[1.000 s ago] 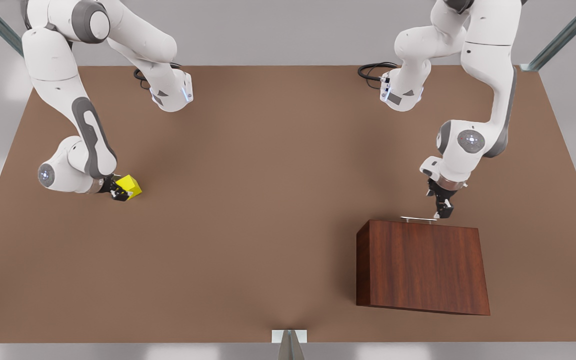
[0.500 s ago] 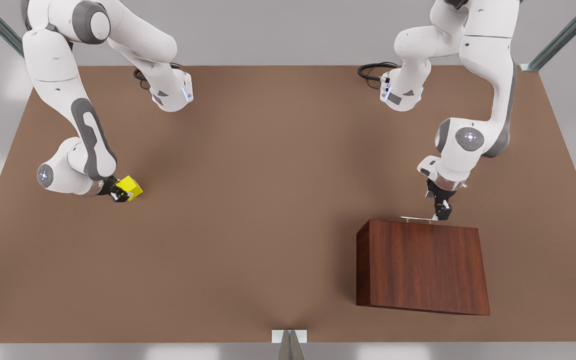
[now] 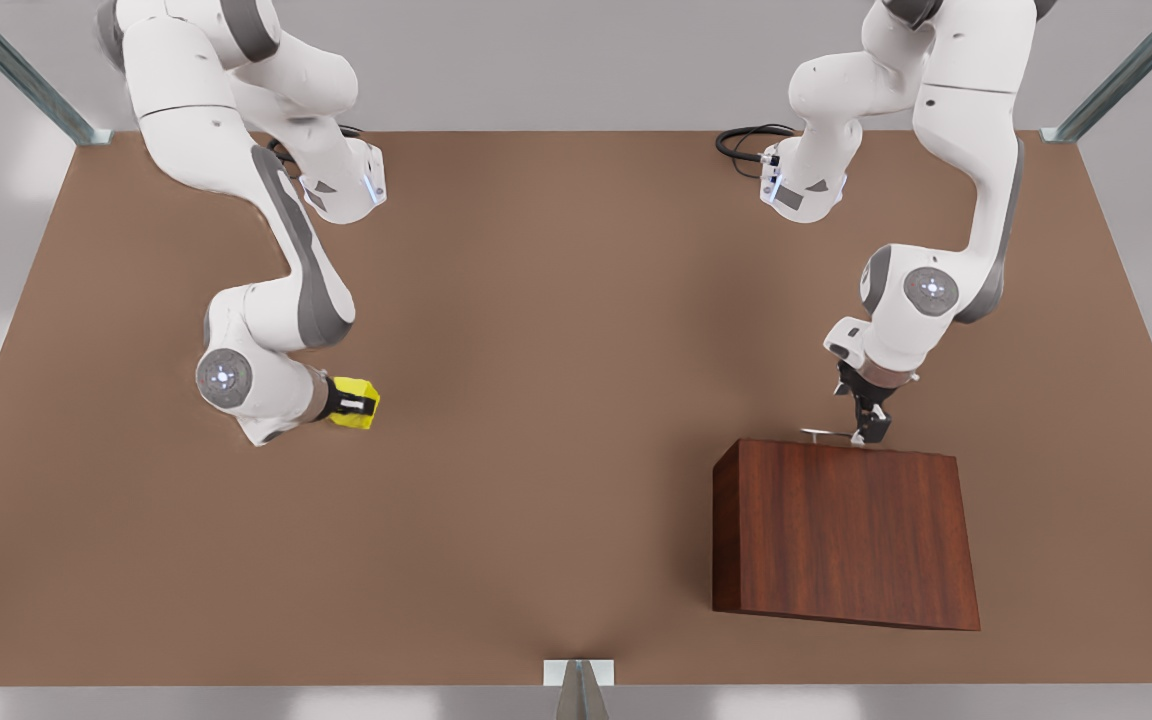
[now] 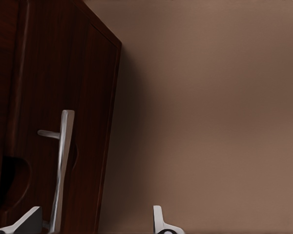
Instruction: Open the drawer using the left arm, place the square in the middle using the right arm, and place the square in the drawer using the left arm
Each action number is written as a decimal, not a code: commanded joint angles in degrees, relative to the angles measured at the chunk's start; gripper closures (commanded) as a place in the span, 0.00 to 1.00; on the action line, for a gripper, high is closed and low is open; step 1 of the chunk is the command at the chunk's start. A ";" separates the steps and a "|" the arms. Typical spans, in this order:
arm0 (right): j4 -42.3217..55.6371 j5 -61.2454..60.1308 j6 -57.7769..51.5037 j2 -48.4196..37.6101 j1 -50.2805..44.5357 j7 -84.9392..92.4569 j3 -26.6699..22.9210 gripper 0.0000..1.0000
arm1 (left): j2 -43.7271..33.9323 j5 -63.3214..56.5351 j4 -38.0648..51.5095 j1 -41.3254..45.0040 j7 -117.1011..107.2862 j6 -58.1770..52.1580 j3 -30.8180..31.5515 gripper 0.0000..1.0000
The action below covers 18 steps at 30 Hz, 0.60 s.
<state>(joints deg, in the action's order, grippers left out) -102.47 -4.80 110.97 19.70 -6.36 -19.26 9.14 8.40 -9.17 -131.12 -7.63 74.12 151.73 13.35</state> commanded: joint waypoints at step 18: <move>27.67 7.08 -10.69 26.18 -35.30 -9.31 0.70 0.40 | -0.14 -2.87 -0.10 0.60 -3.37 -2.31 1.86 0.00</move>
<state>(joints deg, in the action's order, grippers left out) -75.75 2.20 101.35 45.99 -42.29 -28.62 10.56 8.06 -12.07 -131.22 -7.02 70.70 148.19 15.20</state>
